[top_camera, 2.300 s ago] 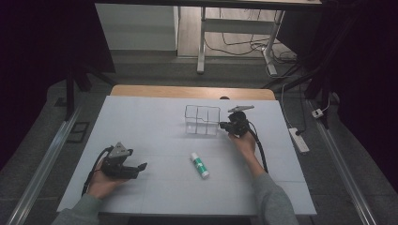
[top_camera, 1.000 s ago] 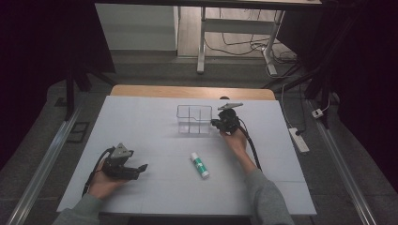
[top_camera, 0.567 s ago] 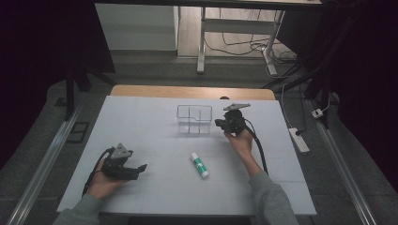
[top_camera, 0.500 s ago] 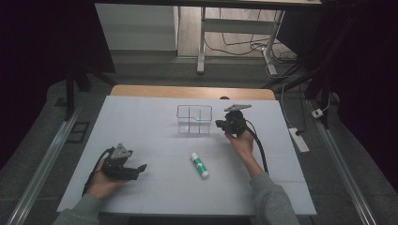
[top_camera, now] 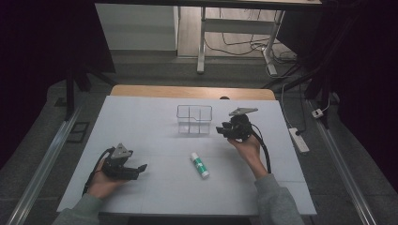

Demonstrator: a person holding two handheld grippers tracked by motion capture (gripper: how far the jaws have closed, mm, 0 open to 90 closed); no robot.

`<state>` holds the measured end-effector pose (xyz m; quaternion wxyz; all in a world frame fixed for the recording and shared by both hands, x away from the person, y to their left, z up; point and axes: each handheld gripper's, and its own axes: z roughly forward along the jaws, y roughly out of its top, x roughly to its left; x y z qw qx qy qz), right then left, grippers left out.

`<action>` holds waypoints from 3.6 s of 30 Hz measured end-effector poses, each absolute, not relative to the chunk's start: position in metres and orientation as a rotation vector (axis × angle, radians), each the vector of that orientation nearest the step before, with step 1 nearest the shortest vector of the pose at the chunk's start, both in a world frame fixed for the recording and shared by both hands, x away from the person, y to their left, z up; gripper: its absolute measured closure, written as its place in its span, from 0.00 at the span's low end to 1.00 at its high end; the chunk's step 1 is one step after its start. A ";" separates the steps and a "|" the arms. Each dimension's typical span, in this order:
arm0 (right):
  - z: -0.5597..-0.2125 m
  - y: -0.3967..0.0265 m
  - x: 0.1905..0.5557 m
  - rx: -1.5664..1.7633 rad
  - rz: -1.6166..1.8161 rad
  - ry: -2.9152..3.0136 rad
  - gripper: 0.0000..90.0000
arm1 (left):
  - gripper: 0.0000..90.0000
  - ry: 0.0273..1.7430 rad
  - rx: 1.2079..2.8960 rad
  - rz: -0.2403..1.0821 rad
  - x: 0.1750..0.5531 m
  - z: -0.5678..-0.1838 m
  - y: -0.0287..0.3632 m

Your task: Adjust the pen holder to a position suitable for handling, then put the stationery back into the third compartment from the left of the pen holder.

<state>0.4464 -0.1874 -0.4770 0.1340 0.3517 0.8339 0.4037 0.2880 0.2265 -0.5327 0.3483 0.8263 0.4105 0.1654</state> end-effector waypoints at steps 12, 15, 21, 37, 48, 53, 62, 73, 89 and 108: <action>-0.480 -0.185 0.441 0.999 1.228 2.442 0.48 | 0.20 1.063 2.117 0.411 0.286 -0.531 0.230; -0.476 -0.185 0.434 0.976 1.237 2.445 0.47 | 0.21 1.060 2.115 0.398 0.288 -0.531 0.230; -0.468 -0.186 0.420 0.948 1.245 2.450 0.45 | 0.21 1.066 2.109 0.393 0.288 -0.531 0.230; -0.458 -0.186 0.387 0.894 1.307 2.464 0.44 | 0.20 1.076 2.103 0.397 0.288 -0.531 0.230; -0.456 -0.164 0.380 0.867 1.269 2.528 0.43 | 0.20 1.075 2.112 0.411 0.286 -0.530 0.230; -0.457 -0.156 0.380 0.860 1.265 2.548 0.44 | 0.20 1.077 2.112 0.414 0.285 -0.531 0.231; -0.458 -0.137 0.373 0.813 1.207 2.613 0.43 | 0.20 1.063 2.117 0.420 0.285 -0.530 0.228; -0.462 -0.121 0.373 0.797 1.153 2.673 0.43 | 0.20 1.052 2.114 0.415 0.287 -0.529 0.227; -0.487 -0.089 0.376 0.763 0.904 2.799 0.41 | 0.20 1.062 2.123 0.430 0.283 -0.529 0.225; -0.511 -0.082 0.382 0.851 0.720 2.806 0.52 | 0.21 1.043 2.151 0.420 0.287 -0.532 0.220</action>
